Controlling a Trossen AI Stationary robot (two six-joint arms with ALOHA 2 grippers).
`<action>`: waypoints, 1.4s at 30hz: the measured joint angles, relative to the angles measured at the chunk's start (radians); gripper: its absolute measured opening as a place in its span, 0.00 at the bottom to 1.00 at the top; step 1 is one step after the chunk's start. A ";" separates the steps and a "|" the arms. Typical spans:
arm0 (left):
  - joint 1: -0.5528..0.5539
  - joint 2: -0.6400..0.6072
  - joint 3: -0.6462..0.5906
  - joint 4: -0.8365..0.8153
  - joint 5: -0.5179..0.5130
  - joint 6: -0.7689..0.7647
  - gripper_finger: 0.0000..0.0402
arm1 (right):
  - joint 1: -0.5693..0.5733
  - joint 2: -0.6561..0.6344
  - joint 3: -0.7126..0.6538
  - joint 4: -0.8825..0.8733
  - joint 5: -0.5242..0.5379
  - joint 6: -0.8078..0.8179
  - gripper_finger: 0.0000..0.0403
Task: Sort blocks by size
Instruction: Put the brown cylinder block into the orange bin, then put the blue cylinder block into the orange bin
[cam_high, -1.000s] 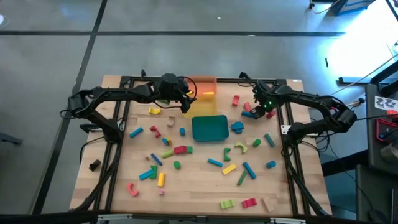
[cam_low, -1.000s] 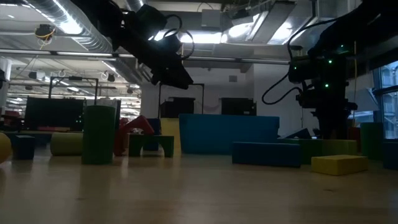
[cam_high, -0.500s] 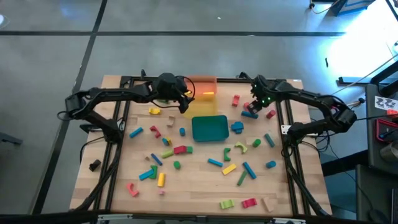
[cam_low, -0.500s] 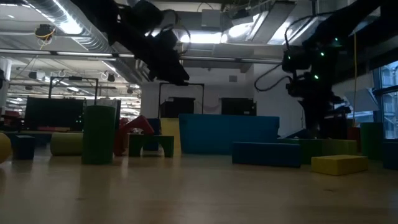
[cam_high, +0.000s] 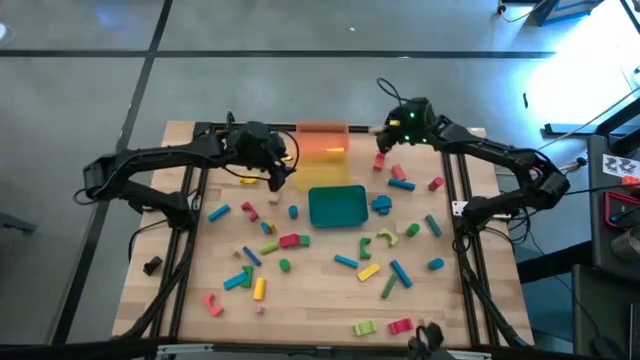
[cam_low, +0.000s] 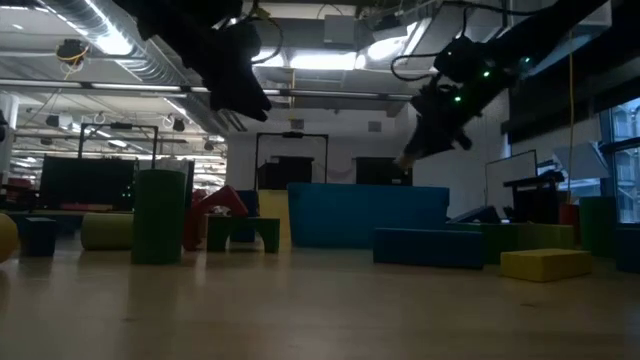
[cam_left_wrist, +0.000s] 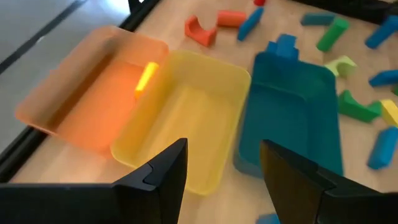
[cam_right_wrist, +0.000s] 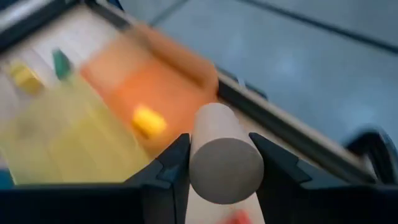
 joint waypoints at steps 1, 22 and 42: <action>-0.009 -0.002 0.000 -0.005 -0.001 -0.001 0.46 | 0.000 0.022 0.000 0.047 -0.004 0.000 0.33; -0.143 -0.001 0.000 -0.138 0.000 -0.089 0.46 | 0.129 0.450 0.151 0.506 -0.178 -0.026 0.37; -0.240 0.000 0.000 -0.213 0.000 -0.099 0.46 | 0.156 0.459 0.417 0.101 -0.153 -0.093 0.62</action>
